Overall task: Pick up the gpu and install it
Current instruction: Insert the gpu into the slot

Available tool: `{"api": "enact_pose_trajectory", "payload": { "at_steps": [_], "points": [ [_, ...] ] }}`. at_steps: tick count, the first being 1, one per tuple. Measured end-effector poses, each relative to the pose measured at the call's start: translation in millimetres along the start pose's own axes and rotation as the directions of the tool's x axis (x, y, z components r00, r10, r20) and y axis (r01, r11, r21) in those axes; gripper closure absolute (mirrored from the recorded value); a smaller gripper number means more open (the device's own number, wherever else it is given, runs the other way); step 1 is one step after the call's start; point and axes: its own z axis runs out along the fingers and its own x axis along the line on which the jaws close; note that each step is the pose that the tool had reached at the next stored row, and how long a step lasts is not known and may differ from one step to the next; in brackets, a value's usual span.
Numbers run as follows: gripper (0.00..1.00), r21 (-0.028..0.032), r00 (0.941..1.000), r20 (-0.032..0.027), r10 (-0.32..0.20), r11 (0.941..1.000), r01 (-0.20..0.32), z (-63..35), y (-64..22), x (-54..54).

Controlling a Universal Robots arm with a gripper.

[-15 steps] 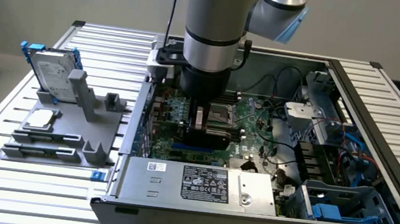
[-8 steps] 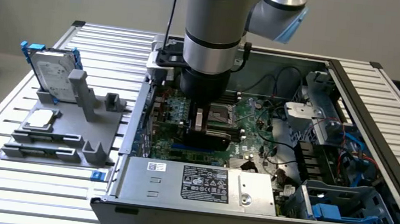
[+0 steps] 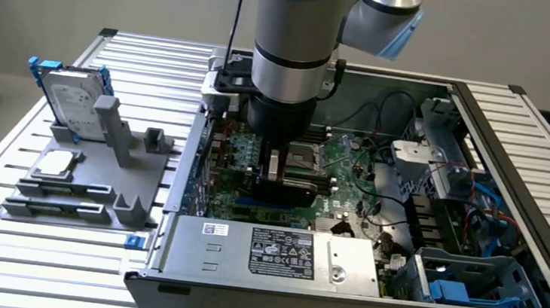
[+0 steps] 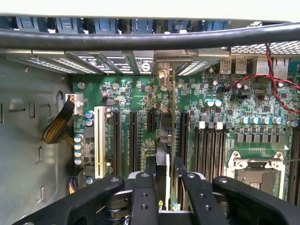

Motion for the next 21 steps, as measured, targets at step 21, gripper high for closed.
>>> {"api": "enact_pose_trajectory", "payload": {
  "at_steps": [21],
  "points": [
    [0.74,-0.0003,0.9999,0.0121,-0.001,1.0,0.001,1.2,0.0,1.5]
  ]
}}
